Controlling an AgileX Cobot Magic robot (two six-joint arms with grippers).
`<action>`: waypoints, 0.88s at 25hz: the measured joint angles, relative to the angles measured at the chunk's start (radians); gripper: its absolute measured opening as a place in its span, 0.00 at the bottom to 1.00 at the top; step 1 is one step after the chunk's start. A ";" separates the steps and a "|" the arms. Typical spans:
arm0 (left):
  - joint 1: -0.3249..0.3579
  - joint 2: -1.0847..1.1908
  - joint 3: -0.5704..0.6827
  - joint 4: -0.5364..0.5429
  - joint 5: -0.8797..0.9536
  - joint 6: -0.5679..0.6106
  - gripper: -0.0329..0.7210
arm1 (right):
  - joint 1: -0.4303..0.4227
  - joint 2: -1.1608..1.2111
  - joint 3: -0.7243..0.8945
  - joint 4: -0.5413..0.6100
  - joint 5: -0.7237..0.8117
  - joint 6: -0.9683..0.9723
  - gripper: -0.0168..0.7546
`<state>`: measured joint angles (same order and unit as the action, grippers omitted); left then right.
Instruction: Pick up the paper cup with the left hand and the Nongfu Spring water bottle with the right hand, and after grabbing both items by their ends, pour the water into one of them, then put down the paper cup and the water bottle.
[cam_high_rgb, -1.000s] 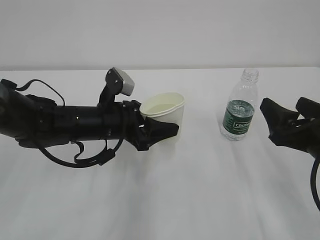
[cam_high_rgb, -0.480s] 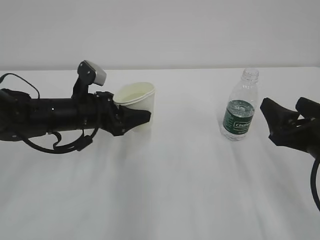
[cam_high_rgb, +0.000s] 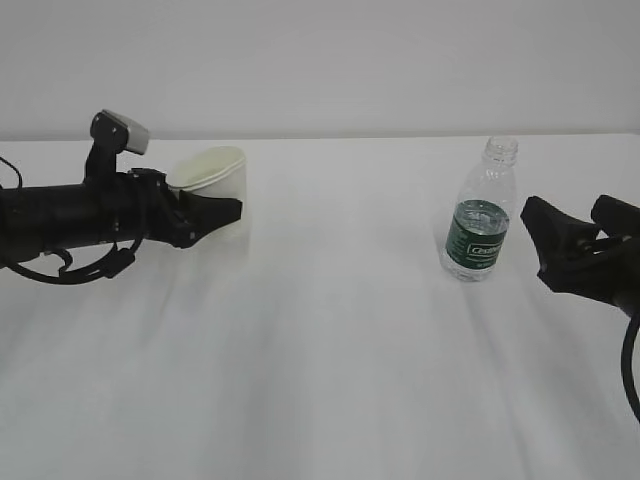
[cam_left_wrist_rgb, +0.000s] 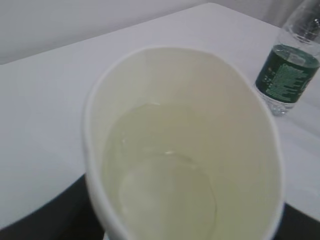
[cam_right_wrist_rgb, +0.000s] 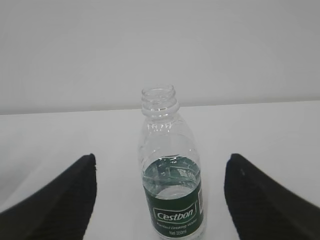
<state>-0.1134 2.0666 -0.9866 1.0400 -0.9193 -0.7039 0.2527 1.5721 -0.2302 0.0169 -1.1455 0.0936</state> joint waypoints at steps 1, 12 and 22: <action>0.013 0.000 0.000 0.000 0.000 0.000 0.64 | 0.000 0.000 0.000 0.000 0.000 0.000 0.79; 0.119 0.000 0.000 -0.027 0.000 0.002 0.64 | 0.000 0.000 0.000 -0.002 0.000 0.006 0.79; 0.121 0.006 0.025 -0.133 -0.010 0.080 0.64 | 0.000 0.000 0.000 -0.010 0.000 0.014 0.79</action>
<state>0.0077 2.0727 -0.9616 0.9074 -0.9297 -0.6237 0.2527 1.5721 -0.2302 0.0068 -1.1455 0.1081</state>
